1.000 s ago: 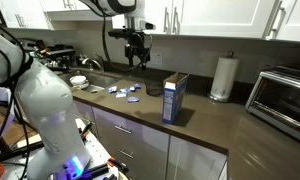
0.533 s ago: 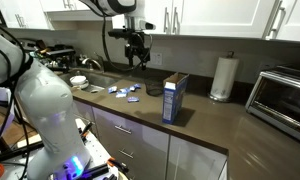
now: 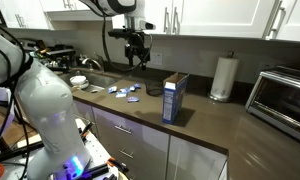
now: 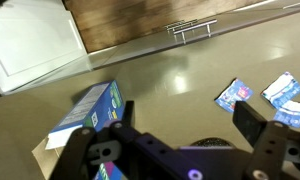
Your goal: Put the pack that closest to the box into the box
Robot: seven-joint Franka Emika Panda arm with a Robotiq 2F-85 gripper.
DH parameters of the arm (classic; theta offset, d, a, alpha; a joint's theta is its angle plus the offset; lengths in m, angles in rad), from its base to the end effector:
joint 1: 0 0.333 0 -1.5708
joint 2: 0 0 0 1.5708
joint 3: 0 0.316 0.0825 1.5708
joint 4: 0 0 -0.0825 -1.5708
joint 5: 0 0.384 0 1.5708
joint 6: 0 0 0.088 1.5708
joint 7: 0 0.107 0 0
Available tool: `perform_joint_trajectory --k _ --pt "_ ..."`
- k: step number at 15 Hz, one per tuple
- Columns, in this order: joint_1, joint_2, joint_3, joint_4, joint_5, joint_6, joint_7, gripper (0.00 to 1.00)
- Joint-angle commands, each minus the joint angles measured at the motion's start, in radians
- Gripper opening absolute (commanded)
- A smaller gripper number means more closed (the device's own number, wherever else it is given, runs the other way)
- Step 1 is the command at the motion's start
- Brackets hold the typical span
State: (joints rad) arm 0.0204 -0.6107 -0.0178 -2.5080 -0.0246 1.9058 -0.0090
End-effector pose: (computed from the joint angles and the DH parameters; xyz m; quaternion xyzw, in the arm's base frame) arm 0.3655 -0.0012 0.4879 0.9999 0.0114 0.0042 0.0065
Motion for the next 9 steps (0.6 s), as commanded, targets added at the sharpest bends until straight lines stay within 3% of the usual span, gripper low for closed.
perform_joint_trajectory --k 1,9 --pt "-0.007 0.0 0.006 0.002 0.004 -0.002 -0.003 1.0" --pt "0.048 0.328 0.135 0.103 -0.011 0.127 0.097 1.0"
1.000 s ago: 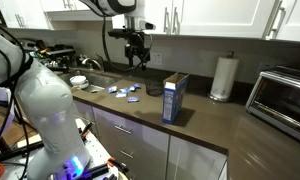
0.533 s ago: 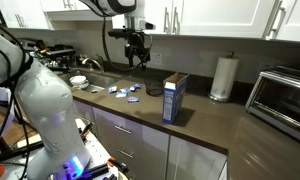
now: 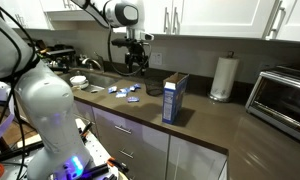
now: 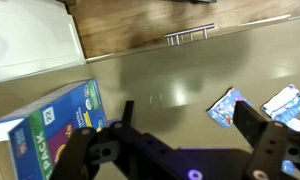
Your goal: Put the pack that closest to the box into the box
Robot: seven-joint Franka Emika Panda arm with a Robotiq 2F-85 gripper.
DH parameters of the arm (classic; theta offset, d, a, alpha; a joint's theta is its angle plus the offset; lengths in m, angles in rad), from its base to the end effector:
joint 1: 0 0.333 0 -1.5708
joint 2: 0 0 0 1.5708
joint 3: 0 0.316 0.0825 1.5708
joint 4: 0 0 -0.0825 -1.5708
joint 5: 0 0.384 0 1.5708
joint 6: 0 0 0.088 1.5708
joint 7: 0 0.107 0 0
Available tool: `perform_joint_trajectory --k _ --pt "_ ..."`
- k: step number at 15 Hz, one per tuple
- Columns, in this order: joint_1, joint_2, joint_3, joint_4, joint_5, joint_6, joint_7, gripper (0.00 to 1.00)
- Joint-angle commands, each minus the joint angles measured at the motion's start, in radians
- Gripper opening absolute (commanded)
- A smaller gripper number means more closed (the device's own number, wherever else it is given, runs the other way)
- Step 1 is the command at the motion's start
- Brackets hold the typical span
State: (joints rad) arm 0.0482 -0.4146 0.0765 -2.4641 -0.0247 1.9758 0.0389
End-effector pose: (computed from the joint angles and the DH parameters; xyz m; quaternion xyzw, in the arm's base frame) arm 0.4040 0.0497 0.4382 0.9980 0.0443 -0.0353 0.0294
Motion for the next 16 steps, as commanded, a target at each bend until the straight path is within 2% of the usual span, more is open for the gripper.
perform_joint_trajectory --k 1,2,4,5,7,10,11,12,14,16 --pt "0.028 0.153 0.06 0.038 -0.023 0.14 0.07 1.0" --pt "0.033 0.178 0.07 0.034 -0.032 0.194 0.084 1.0" --pt "0.042 0.215 0.099 -0.008 -0.062 0.371 0.145 1.0" --pt "0.043 0.186 0.073 0.01 -0.03 0.273 0.092 1.0" --pt "0.049 0.221 0.089 0.0 -0.043 0.346 0.12 1.0" --pt "0.049 0.226 0.09 0.0 -0.044 0.353 0.123 1.0" --pt "0.049 0.259 0.103 0.004 -0.071 0.397 0.15 1.0" --pt "0.022 0.16 0.043 -0.082 -0.043 0.4 0.043 1.0" --pt "0.02 0.184 0.024 -0.095 -0.042 0.434 0.018 1.0" --pt "0.02 0.173 0.008 -0.159 -0.05 0.496 0.004 1.0"
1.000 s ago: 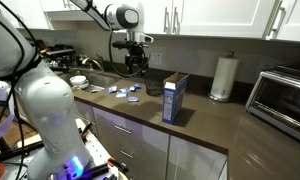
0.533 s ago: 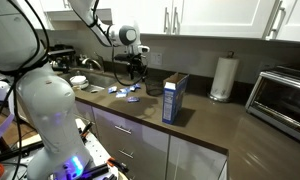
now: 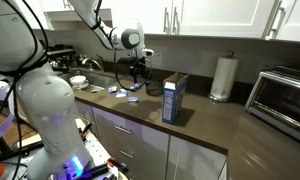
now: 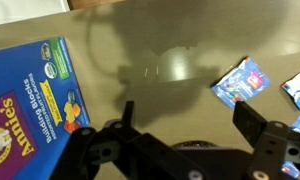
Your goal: Put the pack that closest to the box into the box
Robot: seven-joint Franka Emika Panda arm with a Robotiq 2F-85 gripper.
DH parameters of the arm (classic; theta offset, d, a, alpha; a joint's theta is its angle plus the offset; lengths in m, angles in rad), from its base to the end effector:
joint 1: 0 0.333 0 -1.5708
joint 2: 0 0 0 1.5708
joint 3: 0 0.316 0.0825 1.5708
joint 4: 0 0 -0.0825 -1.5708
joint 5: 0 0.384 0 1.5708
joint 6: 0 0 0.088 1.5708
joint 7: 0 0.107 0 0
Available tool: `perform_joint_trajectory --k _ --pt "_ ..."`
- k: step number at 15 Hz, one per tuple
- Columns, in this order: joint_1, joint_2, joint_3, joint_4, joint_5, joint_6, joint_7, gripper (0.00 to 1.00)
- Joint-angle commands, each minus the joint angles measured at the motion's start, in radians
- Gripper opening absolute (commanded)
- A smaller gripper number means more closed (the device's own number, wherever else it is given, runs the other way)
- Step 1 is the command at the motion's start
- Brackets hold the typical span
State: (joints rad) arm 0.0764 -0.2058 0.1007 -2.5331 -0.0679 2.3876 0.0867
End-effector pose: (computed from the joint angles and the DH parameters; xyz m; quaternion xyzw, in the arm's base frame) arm 0.4396 0.0775 0.3537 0.9966 0.0684 0.0336 0.0301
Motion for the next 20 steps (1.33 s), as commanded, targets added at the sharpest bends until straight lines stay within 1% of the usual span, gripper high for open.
perform_joint_trajectory --k 1,2,5,8,9,12,15,17,20 --pt "-0.004 -0.029 -0.021 -0.12 -0.003 0.132 -0.049 1.0" --pt "-0.001 -0.027 -0.019 -0.143 -0.004 0.16 -0.047 1.0" --pt "0.023 -0.016 -0.004 -0.228 0.015 0.293 -0.043 1.0" --pt "0.028 0.005 0.037 -0.293 -0.039 0.426 -0.002 1.0" --pt "0.016 0.048 0.026 -0.227 -0.041 0.412 -0.037 1.0" --pt "0.013 0.1 0.021 -0.133 -0.057 0.363 -0.054 1.0" --pt "0.028 0.165 0.015 -0.032 -0.036 0.32 -0.076 1.0" --pt "0.042 0.209 0.018 0.021 -0.003 0.281 -0.106 1.0" --pt "0.052 0.245 0.03 0.055 0.008 0.234 -0.119 1.0"
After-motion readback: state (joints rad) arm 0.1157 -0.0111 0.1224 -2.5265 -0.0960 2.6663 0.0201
